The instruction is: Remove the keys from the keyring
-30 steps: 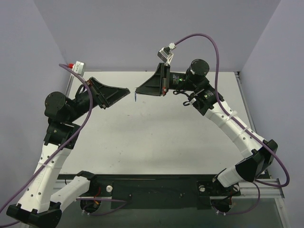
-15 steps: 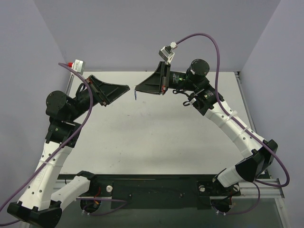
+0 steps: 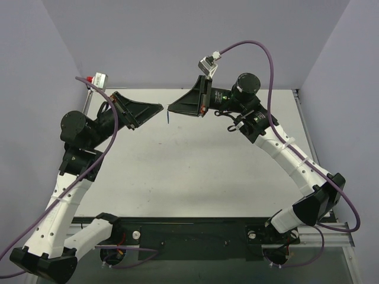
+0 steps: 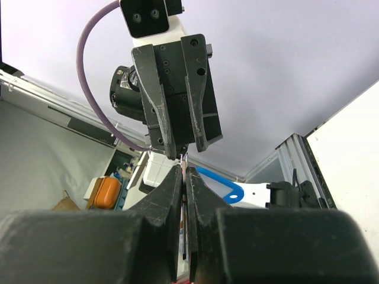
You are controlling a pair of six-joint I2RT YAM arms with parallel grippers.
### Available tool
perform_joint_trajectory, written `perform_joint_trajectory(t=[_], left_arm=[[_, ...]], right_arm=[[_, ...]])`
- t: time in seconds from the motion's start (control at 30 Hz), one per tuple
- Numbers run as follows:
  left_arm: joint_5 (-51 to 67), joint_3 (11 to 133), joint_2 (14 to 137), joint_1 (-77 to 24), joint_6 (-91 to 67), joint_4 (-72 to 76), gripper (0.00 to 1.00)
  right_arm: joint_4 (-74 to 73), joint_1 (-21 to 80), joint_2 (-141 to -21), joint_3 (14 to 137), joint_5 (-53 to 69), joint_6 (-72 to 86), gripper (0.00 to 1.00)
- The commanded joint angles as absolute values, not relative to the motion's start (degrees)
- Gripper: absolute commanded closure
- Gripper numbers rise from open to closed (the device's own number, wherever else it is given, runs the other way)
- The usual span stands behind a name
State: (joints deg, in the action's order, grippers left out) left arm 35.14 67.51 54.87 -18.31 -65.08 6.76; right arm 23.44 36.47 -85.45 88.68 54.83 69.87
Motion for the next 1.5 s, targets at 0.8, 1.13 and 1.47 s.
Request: perform_joint_trajectory(t=[0.8, 1.13, 1.47], left_arm=[[37.2, 70.0, 57.7, -20.5, -63.0, 8.5, 1.00], [43.8, 70.8, 57.0, -20.6, -58.5, 0.2, 1.00], [47.2, 70.7, 56.6, -20.6, -58.5, -4.1, 1.00]], right_arm=[[29.2, 36.7, -86.6, 91.4, 56.1, 70.4, 1.00], [25.6, 36.9, -84.3, 88.2, 58.3, 67.7, 1.00], [20.0, 38.7, -83.0, 86.4, 60.5, 63.3, 1.00]])
